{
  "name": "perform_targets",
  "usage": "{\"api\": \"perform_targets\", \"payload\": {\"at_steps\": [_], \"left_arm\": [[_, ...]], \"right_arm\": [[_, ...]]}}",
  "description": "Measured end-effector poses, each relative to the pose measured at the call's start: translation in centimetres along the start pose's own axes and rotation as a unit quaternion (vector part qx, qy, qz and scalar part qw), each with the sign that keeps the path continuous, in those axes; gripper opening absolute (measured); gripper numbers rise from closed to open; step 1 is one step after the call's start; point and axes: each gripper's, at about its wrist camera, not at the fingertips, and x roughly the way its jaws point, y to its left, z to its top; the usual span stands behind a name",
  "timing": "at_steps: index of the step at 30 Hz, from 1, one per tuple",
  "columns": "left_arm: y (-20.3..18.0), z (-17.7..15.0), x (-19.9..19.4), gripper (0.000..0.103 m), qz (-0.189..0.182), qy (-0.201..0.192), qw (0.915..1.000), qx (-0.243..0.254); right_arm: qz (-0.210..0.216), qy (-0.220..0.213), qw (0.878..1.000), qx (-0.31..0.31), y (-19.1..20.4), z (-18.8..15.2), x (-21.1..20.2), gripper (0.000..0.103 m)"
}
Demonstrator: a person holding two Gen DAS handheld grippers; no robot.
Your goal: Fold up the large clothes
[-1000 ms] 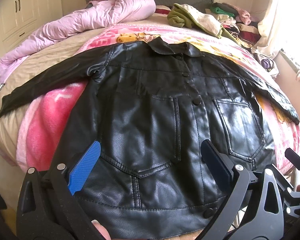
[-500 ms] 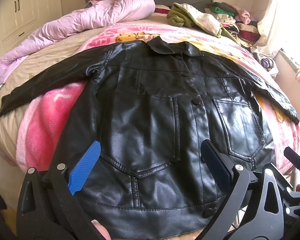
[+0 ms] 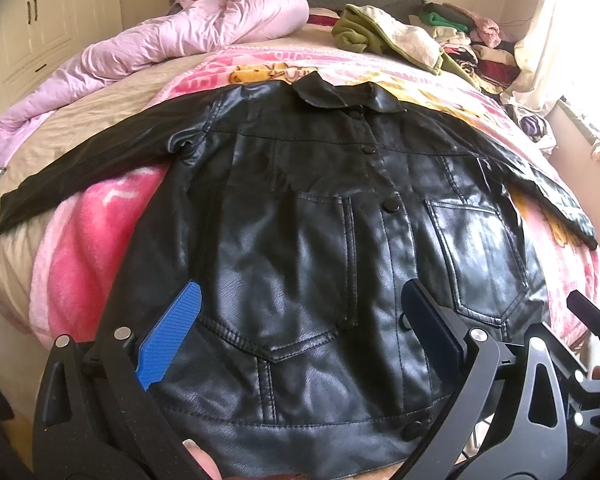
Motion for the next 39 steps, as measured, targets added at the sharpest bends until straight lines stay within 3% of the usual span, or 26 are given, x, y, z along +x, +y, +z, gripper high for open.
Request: {"api": "perform_targets", "payload": {"at_steps": [7, 24, 35, 39], "left_arm": [[-0.7, 2.5, 0.5, 0.094, -0.001, 0.001, 0.9999, 0.011], [0.0, 11.5, 1.6, 0.094, 0.002, -0.012, 0.9999, 0.000], [-1.1, 17.4, 4.6, 0.094, 0.003, -0.014, 0.9999, -0.009], [-1.5, 18.8, 5.9, 0.094, -0.017, -0.012, 0.9997, -0.009]], "right_arm": [[0.008, -0.006, 1.000, 0.004, -0.2, 1.8, 0.3, 0.099], [0.034, -0.025, 0.999, 0.019, -0.7, 10.4, 2.9, 0.099], [0.045, -0.034, 0.995, 0.079, -4.3, 16.1, 5.1, 0.099], [0.047, -0.042, 0.991, 0.116, -6.3, 17.9, 6.1, 0.099]]}}
